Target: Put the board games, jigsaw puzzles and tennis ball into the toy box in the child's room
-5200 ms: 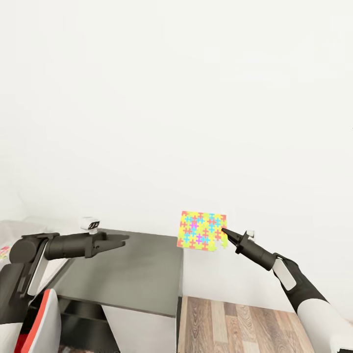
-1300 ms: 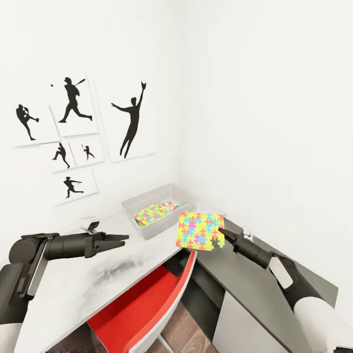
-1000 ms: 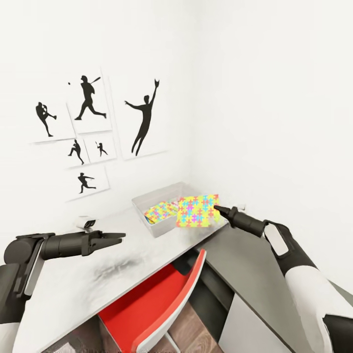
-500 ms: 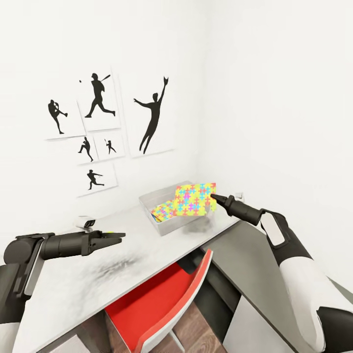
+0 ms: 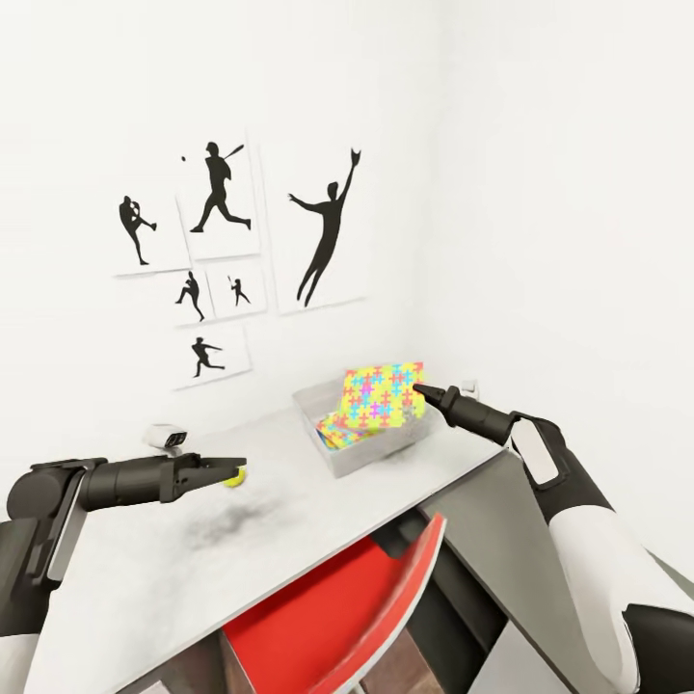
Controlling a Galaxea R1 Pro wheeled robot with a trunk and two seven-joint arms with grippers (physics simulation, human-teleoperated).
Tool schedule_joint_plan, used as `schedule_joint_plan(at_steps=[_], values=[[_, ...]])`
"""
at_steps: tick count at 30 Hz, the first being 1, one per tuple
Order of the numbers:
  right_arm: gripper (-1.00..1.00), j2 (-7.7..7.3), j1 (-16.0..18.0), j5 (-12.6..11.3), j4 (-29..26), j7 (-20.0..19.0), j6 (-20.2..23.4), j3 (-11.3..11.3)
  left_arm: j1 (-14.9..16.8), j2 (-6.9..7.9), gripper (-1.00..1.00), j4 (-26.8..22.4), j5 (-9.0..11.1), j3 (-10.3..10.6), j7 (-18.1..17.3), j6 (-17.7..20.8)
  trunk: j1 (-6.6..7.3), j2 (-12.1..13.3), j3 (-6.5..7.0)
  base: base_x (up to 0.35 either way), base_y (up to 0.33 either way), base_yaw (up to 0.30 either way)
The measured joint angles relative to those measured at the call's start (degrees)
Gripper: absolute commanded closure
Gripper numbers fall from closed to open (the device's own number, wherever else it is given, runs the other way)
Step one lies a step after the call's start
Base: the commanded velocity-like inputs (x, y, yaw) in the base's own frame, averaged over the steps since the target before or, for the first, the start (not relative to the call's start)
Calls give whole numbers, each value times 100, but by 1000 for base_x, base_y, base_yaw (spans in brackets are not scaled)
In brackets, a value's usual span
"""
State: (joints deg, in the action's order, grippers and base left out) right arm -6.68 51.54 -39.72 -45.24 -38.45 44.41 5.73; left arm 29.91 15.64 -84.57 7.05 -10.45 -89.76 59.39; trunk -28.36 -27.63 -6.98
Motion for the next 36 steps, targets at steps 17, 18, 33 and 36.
schedule_joint_plan(at_steps=[17,18,33,36], values=[[100,-13,-1,-66,10,-40,0,29,1,-1,-100,3,-6,-202,-1,0,-2,1,-3,254,-3,192],[100,-12,-6,-68,12,-49,-11,30,1,-1,-100,3,-6,-201,-1,0,-2,0,-3,148,-4,5],[100,-10,-54,-64,31,-28,-123,31,2,-9,-100,3,-6,-195,-1,0,-2,0,-3,120,-5,1],[100,-10,-54,-62,31,-28,-124,31,1,-8,-100,3,-6,-195,-1,0,-2,1,-3,134,0,0]])
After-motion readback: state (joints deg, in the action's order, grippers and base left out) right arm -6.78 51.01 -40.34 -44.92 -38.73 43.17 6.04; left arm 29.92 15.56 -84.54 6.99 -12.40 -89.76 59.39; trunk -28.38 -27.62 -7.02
